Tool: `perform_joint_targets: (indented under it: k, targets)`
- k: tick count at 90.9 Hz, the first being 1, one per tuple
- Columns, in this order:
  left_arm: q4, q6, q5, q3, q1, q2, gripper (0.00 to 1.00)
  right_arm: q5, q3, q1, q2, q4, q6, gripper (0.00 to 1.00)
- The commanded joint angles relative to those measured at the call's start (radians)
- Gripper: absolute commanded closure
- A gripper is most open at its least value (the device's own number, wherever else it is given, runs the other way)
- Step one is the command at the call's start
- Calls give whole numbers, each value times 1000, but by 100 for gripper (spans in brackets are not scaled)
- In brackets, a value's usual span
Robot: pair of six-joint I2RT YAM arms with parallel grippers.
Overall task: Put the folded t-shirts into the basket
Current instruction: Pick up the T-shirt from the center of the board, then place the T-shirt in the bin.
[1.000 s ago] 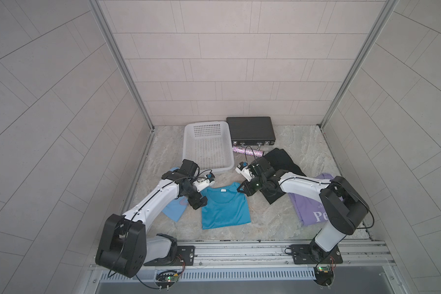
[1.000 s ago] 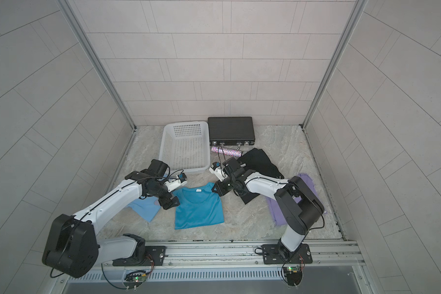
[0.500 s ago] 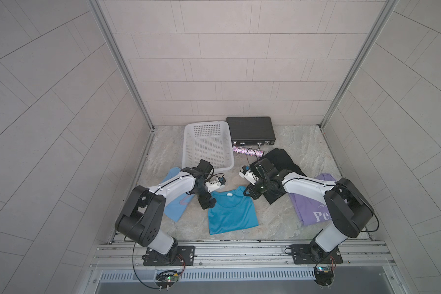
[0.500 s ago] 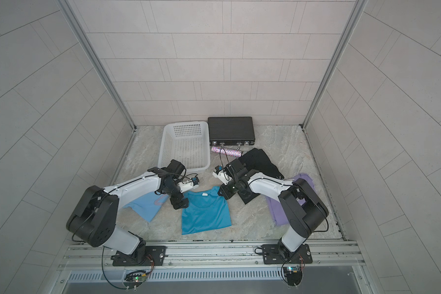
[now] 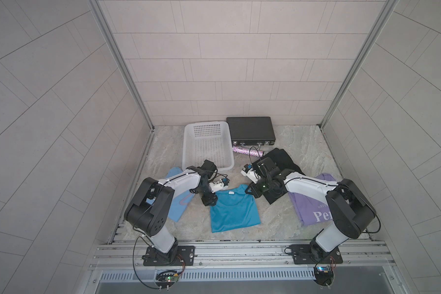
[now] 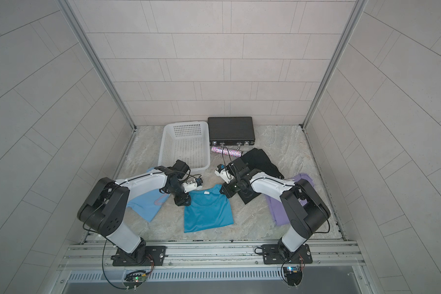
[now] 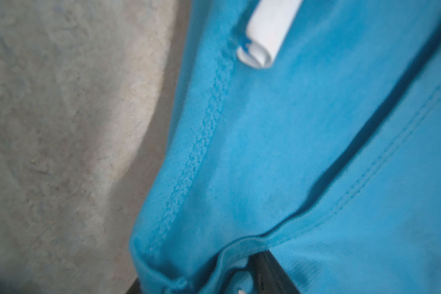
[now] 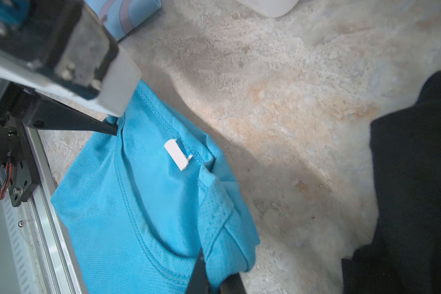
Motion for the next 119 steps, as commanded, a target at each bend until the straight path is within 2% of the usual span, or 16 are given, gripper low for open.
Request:
perform_joint_targets:
  k: [1,15,34,55,80,99,119]
  targets:
    - [-1,-12,56,-4,-5,6,58,12,-6,-5,-17,10,-7,100]
    - [-19,-14,63,5,-3,-3,81,25,-4,-9,-33,16,-11,100]
    - [-56,-20,76,21,1,-74,100,38,-6,-22,-75,25,-29,100]
    - [-142,-29,141,36,34,-188,100,7,-41,-26,-168,77,-74,100]
    - [-300,-38,84,104,80,-334,100,-31,43,-12,-217,91,-85,100]
    - [-419,-23,17,273,192,-402,100,-40,200,5,-187,61,-37,100]
    - [-546,30,3,528,299,-307,100,-6,385,27,-92,34,47,100]
